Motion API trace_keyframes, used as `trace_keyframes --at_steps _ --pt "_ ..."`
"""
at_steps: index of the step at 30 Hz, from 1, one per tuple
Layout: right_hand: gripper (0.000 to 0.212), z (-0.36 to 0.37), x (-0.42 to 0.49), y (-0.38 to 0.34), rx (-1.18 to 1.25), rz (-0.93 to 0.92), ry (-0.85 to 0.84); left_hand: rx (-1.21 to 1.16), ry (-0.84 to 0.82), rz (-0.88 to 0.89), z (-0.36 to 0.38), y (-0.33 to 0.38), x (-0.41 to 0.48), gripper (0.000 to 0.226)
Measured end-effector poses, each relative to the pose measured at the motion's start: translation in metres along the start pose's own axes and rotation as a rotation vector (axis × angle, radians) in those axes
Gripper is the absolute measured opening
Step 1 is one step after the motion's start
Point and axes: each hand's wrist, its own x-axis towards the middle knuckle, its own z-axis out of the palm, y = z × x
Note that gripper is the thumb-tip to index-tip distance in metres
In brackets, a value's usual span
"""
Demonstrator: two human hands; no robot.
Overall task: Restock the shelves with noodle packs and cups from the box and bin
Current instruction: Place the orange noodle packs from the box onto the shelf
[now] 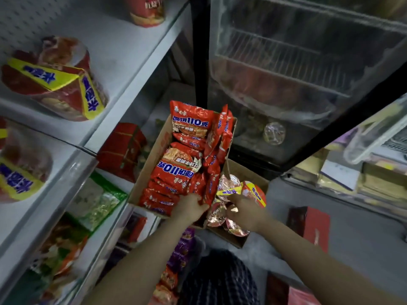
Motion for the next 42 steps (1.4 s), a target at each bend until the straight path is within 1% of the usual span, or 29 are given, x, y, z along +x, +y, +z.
trace_keyframes --at_steps 5,7,8,10,13,15,17,19,20,22,23,25,27,29,30,31,33,34,36,37,38,39,40,42 --pt "0.039 0.008 0.029 0.028 0.022 -0.014 0.017 0.02 0.056 -0.029 0.034 0.005 0.033 0.027" --pt "0.042 0.009 0.033 0.037 0.019 -0.007 0.01 0.02 0.102 -0.017 0.039 0.006 0.036 0.016" --pt "0.042 0.008 0.033 0.04 0.018 -0.01 0.01 0.025 0.118 0.003 0.04 0.005 0.037 0.016" --pt "0.043 0.002 0.031 0.042 0.011 -0.026 0.015 0.005 0.145 0.02 0.034 0.004 0.036 0.023" --pt "0.041 -0.01 0.023 0.041 -0.011 -0.048 -0.027 -0.186 0.177 0.001 0.011 0.006 0.021 0.023" --pt "0.042 -0.021 0.018 0.036 -0.044 -0.054 -0.043 -0.389 0.173 -0.024 -0.014 0.011 0.002 0.02" --pt "0.046 -0.036 0.011 0.023 -0.053 -0.093 -0.024 -0.583 0.244 -0.031 -0.042 0.017 -0.021 0.018" --pt "0.044 -0.054 0.002 0.001 -0.006 -0.167 -0.002 -0.772 0.328 -0.048 -0.069 0.024 -0.046 0.019" --pt "0.041 -0.063 -0.003 -0.011 0.04 -0.209 -0.005 -0.86 0.355 -0.066 -0.08 0.029 -0.061 0.023" --pt "0.045 -0.077 -0.013 -0.035 0.154 -0.281 -0.047 -0.988 0.388 -0.064 -0.098 0.034 -0.088 0.03" --pt "0.047 -0.084 -0.017 -0.046 0.235 -0.316 -0.079 -1.028 0.41 -0.056 -0.105 0.035 -0.103 0.033" --pt "0.059 -0.093 -0.022 -0.066 0.364 -0.35 -0.19 -1.109 0.474 -0.032 -0.117 0.033 -0.135 0.037" --pt "0.079 -0.096 -0.026 -0.083 0.289 -0.373 -0.309 -1.185 0.544 -0.03 -0.127 0.026 -0.169 0.036" --pt "0.103 -0.092 -0.032 -0.102 0.172 -0.396 -0.385 -1.237 0.588 -0.028 -0.135 0.017 -0.204 0.029" --pt "0.108 -0.089 -0.036 -0.111 0.143 -0.406 -0.422 -1.264 0.61 -0.031 -0.138 0.012 -0.222 0.025" --pt "0.105 -0.084 -0.042 -0.122 0.147 -0.405 -0.464 -1.286 0.629 -0.033 -0.14 0.008 -0.24 0.021" --pt "0.09 -0.076 -0.058 -0.146 0.166 -0.415 -0.522 -1.327 0.662 -0.028 -0.144 -0.003 -0.276 0.015" --pt "0.089 -0.072 -0.065 -0.158 0.139 -0.435 -0.539 -1.336 0.671 -0.03 -0.145 -0.009 -0.295 0.014" --pt "0.096 -0.065 -0.085 -0.184 0.044 -0.508 -0.556 -1.38 0.681 -0.02 -0.144 -0.022 -0.334 0.012" --pt "0.095 -0.061 -0.092 -0.197 0.027 -0.546 -0.588 -1.419 0.69 -0.007 -0.144 -0.031 -0.352 0.009" --pt "0.084 -0.055 -0.101 -0.21 0.034 -0.557 -0.631 -1.459 0.708 0.007 -0.142 -0.04 -0.37 0.007" --pt "0.068 -0.049 -0.112 -0.223 0.067 -0.556 -0.686 -1.499 0.739 0.018 -0.138 -0.049 -0.389 0.009" --pt "0.056 -0.041 -0.125 -0.235 0.096 -0.552 -0.742 -1.535 0.775 0.034 -0.134 -0.058 -0.408 0.011" --pt "0.047 -0.023 -0.151 -0.255 0.136 -0.562 -0.842 -1.584 0.851 0.074 -0.123 -0.075 -0.445 0.015"
